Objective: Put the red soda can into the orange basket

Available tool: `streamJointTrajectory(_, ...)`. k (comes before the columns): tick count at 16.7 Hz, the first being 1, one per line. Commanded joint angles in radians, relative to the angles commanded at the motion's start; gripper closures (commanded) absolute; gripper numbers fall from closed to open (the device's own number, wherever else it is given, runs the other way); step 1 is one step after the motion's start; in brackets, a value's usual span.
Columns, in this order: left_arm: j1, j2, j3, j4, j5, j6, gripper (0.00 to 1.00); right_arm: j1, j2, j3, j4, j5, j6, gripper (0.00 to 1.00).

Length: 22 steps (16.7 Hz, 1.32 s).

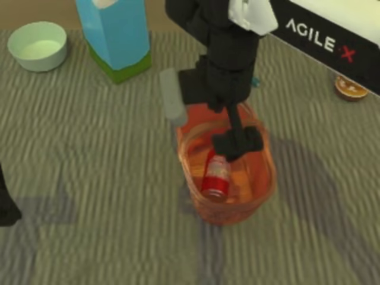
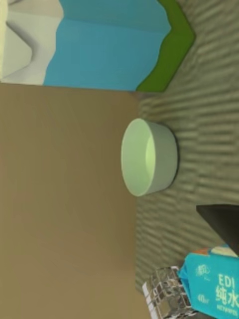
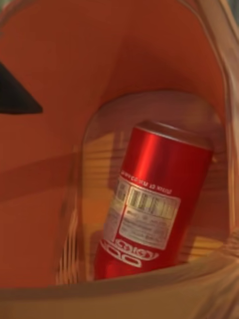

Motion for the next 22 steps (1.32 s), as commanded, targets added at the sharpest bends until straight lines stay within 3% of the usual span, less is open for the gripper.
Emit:
streamJointTrajectory(5,0.0,0.0,0.0,0.0,0.0,0.0,0.0,0.0,-0.003,-0.017,0.014,0.0,0.0,0.0)
streamJointTrajectory(18,0.0,0.0,0.0,0.0,0.0,0.0,0.0,0.0,-0.003,-0.017,0.014,0.0,0.0,0.98)
streamJointTrajectory(22,0.0,0.0,0.0,0.0,0.0,0.0,0.0,0.0,-0.003,-0.017,0.014,0.0,0.0,1.0)
